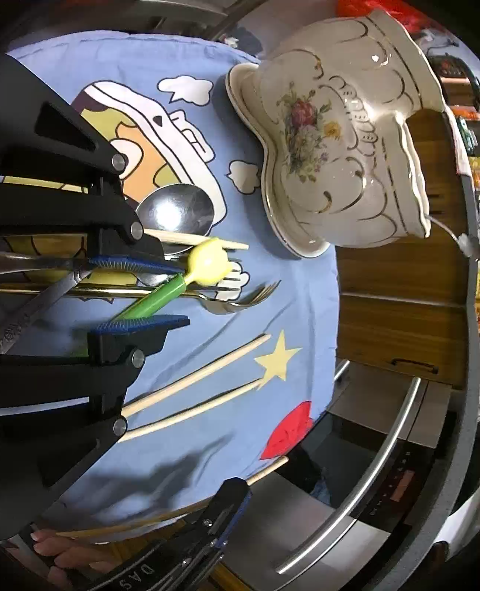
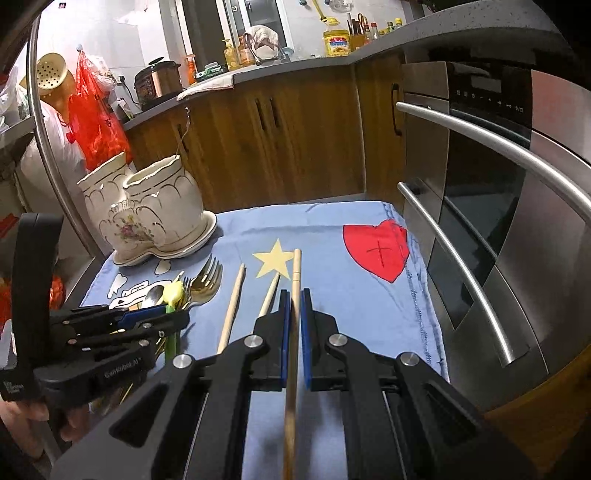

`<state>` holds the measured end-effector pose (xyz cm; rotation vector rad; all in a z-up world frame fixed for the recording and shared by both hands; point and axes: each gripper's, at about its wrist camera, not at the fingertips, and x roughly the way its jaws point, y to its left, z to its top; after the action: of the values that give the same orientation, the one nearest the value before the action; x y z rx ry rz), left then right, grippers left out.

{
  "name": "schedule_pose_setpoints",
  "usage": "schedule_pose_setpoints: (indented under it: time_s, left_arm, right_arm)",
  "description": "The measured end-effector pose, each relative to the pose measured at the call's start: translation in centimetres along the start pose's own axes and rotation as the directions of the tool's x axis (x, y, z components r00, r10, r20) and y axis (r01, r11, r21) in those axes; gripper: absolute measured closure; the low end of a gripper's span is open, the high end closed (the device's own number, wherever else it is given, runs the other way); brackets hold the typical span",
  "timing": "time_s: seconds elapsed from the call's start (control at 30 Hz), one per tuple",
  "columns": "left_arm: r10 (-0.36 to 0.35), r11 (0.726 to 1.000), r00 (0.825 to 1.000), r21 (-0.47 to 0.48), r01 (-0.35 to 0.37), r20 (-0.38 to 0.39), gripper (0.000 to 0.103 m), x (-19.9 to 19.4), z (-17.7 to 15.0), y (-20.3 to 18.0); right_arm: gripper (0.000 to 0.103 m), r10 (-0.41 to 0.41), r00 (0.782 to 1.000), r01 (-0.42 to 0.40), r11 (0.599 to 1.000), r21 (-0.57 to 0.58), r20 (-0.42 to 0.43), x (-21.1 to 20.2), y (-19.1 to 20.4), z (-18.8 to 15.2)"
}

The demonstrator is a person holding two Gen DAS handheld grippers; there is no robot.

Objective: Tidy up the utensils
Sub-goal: 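Grasp the green-handled spoon with the left tool while the right tool grasps a chopstick, then lift the green spoon and chopstick and carry them over the holder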

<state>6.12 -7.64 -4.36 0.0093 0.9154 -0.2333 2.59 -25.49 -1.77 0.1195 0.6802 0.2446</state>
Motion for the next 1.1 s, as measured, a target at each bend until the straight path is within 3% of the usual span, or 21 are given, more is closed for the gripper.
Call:
schedule_pose_setpoints:
  time_s: [0.07, 0.23, 0.4, 0.67, 0.93, 1.1]
  left_arm:
    - [-0.007, 1.0, 1.0, 0.006, 0.007, 0.014, 0.088, -0.4, 0.0, 0.0]
    - [-0.036, 0.999, 0.998, 0.016, 0.035, 0.05, 0.089, -1.8, -0.1, 0.1]
    - [-0.113, 0.994, 0.99, 0.003, 0.113, 0.08, 0.091, -3.3, -0.3, 0.9]
    - [-0.139, 0.99, 0.983, 0.004, 0.139, 0.119, 0.092, -4.4, -0.4, 1.4]
    - [-0.143, 0.989, 0.952, 0.063, 0.131, 0.269, 0.092, -8.7, -0.2, 1.7]
    - [-0.125, 0.992, 0.918, 0.072, 0.105, 0.375, 0.093, -12.3, 0.5, 2.8]
  right_arm:
    - [0.097, 0.007, 1.0, -0.007, 1.0, 0.002, -0.002, -0.1, -0.1, -0.1]
    - [0.097, 0.027, 1.0, -0.027, 1.0, 0.012, 0.001, -0.2, -0.3, -0.1]
    - [0.097, 0.047, 0.999, -0.047, 0.999, 0.019, 0.006, -0.4, -0.1, -0.1]
    - [0.097, 0.066, 0.998, -0.067, 0.998, 0.015, 0.02, -0.5, 0.4, -0.1]
    - [0.097, 0.101, 0.987, -0.099, 0.995, -0.021, 0.127, -2.1, 1.8, 0.5]
    - [0.097, 0.131, 0.977, -0.13, 0.991, -0.02, 0.167, -2.6, 2.9, 1.7]
